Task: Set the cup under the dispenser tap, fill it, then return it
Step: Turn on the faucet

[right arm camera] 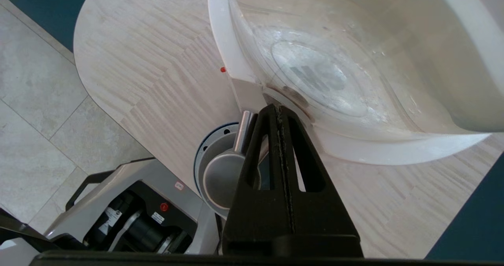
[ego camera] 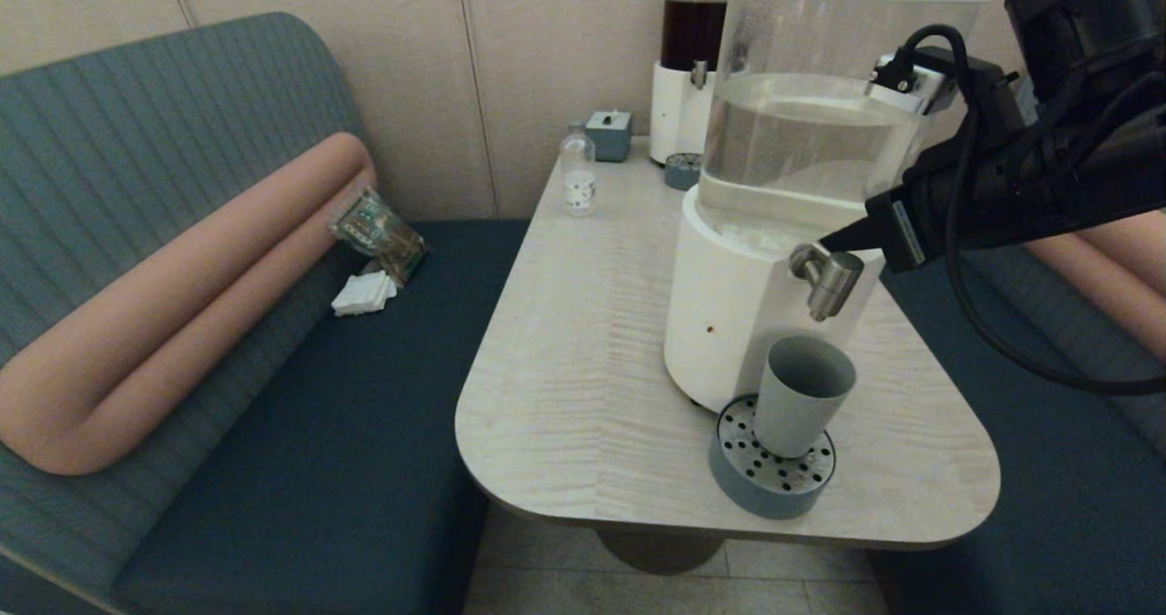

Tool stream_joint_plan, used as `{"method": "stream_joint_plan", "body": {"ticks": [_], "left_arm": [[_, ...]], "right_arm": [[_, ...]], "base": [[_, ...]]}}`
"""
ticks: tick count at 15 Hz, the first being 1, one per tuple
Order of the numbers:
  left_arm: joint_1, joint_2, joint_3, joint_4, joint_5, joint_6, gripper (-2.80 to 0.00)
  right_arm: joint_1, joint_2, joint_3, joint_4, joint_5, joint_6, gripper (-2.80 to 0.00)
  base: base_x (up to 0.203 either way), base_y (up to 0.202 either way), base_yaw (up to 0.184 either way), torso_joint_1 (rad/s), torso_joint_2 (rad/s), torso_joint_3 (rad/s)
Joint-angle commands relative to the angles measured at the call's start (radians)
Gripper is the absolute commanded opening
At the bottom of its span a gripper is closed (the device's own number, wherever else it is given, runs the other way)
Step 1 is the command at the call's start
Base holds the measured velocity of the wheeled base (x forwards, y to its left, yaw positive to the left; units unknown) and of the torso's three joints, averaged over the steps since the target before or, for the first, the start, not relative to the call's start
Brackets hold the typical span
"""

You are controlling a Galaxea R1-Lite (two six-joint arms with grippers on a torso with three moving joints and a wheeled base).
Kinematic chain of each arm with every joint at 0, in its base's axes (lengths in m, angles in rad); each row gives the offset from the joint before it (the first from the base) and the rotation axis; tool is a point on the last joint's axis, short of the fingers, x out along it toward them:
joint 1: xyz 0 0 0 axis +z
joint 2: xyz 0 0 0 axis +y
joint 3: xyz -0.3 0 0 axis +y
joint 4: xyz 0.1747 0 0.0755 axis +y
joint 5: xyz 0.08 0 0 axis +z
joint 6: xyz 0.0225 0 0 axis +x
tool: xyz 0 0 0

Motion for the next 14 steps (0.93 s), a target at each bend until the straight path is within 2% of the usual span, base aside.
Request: {"method": "stream_joint_plan", "body": {"ticks": [1, 5, 14], "left_arm": [[0.000, 0.001, 0.000, 0.000, 0.000, 0.000, -2.80], [0.000, 0.000, -0.001, 0.001, 0.000, 0.000, -2.80], [0.000, 0.002, -0.001, 0.001, 0.000, 0.000, -2.80]], "right_arm": [[0.009, 0.005, -0.002, 0.005, 0.003, -0.001, -2.80], [0.022, 0.008, -0.002, 0.005, 0.005, -0.004, -2.80], [0.022, 0.020, 0.000, 0.005, 0.014, -0.079, -2.80]], "base": [[0.000, 0.000, 0.000, 0.000, 0.00, 0.000], [0.000, 0.000, 0.000, 0.000, 0.00, 0.000], [0.000, 0.000, 0.000, 0.000, 0.00, 0.000]]}}
